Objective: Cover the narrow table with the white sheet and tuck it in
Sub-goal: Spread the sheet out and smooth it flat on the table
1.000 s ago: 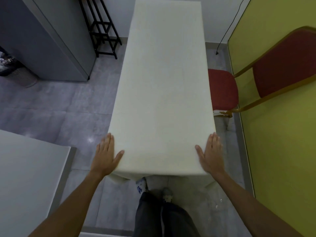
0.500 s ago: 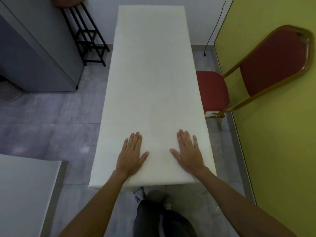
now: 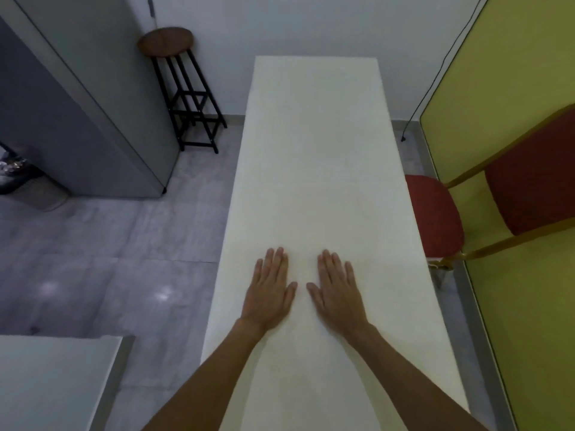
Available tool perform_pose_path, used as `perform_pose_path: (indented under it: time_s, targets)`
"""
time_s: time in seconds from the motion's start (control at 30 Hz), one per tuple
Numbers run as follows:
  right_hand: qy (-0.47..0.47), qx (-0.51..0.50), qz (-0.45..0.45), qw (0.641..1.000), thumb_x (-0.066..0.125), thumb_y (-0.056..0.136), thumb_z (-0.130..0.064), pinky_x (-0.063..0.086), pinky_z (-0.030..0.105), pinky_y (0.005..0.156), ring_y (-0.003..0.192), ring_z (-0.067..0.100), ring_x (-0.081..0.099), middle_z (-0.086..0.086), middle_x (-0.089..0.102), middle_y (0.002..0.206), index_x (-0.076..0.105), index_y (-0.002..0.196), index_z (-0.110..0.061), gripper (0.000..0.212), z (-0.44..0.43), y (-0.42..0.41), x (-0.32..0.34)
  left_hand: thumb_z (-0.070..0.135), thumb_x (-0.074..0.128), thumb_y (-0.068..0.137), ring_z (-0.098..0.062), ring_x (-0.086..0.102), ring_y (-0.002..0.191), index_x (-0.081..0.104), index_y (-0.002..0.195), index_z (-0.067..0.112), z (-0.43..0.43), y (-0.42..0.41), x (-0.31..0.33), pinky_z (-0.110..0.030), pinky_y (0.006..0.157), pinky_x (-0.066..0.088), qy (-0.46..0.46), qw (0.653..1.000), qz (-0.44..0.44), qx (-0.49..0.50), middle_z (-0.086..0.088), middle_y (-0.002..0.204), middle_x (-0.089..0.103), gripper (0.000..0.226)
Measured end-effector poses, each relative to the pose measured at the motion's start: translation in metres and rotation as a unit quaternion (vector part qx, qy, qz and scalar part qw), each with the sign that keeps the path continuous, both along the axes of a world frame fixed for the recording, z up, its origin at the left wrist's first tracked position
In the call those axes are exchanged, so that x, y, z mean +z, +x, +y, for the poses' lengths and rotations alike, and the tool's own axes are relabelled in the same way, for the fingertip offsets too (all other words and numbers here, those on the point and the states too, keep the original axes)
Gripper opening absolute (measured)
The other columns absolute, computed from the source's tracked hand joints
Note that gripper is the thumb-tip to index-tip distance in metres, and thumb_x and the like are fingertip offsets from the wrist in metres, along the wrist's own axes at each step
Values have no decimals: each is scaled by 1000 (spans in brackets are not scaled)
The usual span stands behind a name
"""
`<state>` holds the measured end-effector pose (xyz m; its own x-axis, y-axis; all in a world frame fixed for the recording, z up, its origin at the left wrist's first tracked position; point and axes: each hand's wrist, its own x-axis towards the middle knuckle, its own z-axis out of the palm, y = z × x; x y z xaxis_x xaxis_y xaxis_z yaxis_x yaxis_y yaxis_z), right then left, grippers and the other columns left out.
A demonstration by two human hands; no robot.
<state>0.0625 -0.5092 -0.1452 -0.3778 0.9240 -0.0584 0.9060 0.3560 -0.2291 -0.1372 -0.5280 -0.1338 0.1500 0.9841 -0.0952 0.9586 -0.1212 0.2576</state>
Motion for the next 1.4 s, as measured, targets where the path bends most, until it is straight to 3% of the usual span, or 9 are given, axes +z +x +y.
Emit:
perform_pose_path:
  time_s: [0.13, 0.3, 0.47, 0.6, 0.9, 1.1, 1.17, 1.3, 1.4]
  targets:
    - [7, -38, -49, 998, 22, 103, -57, 13, 52, 123, 154, 27, 10, 10, 11, 167, 15, 158, -7, 74, 23, 51, -4, 58, 20, 98, -27, 4, 151, 17, 155, 9, 12, -93, -12, -47, 120, 14, -29, 998, 31, 45, -7, 163, 10, 75]
    - [-25, -221, -42, 974, 10, 100, -63, 16, 60, 120, 152, 37, 15, 22, 18, 163, 15, 156, 0, 84, 56, 107, 15, 67, 3, 94, -30, 6, 150, 21, 151, -2, 6, -192, -4, -51, 120, 14, -52, 985, 4, 165, -18, 161, 12, 92]
    - [-20, -94, -10, 995, 13, 103, -53, 20, 57, 120, 149, 40, 25, 23, 26, 160, 24, 154, 2, 76, 117, 18, 23, 45, 22, 99, -29, 10, 150, 27, 150, -2, 91, -109, 17, -45, 121, 14, 22, 999, -36, 34, -17, 160, 19, 69]
    - [-19, -11, -23, 999, 4, 103, -52, 13, 52, 123, 151, 33, 23, 16, 26, 162, 25, 155, -3, 75, 167, -37, 11, 41, 7, 94, -29, 5, 150, 20, 153, 2, 152, -16, 16, -48, 121, 13, 16, 999, -28, -21, -14, 162, 14, 71]
    - [17, -118, -61, 991, 14, 101, -61, 1, 46, 123, 155, 20, 1, 3, 3, 169, 7, 160, -14, 75, 267, 92, -9, 56, 11, 99, -28, -4, 150, 5, 156, 11, 242, -115, -24, -44, 121, 2, 20, 997, 54, 52, -5, 164, -1, 73]
    - [39, -282, -53, 957, 15, 101, -54, 16, 60, 120, 148, 40, 22, 25, 26, 159, 22, 152, 5, 78, 297, 116, -2, 50, 13, 93, -42, 17, 145, 28, 146, -2, 257, -142, -13, -55, 117, 16, 29, 987, 64, 142, -26, 155, 23, 76]
    - [70, -205, -33, 976, 15, 99, -50, 22, 59, 117, 142, 42, 31, 29, 33, 153, 27, 149, 8, 77, 309, 82, 6, 49, 15, 93, -41, 17, 145, 26, 148, -3, 274, -100, -4, -53, 118, 17, 68, 993, 33, 89, -25, 156, 23, 77]
    - [22, -3, -14, 1000, 21, 107, -43, 8, 49, 123, 153, 30, 12, 15, 16, 165, 15, 157, -3, 64, 330, -12, 7, 42, 11, 100, -27, -2, 151, 7, 155, 4, 306, -7, -6, -43, 122, 3, 48, 999, 18, -9, -12, 163, 2, 67]
    - [31, 20, -49, 998, 19, 106, -47, 6, 49, 123, 154, 24, 7, 7, 10, 168, 13, 158, -11, 64, 341, -22, -5, 45, 14, 104, -25, -3, 151, 5, 155, 6, 315, 21, -20, -44, 122, 1, 48, 998, 26, 9, -11, 164, 1, 65]
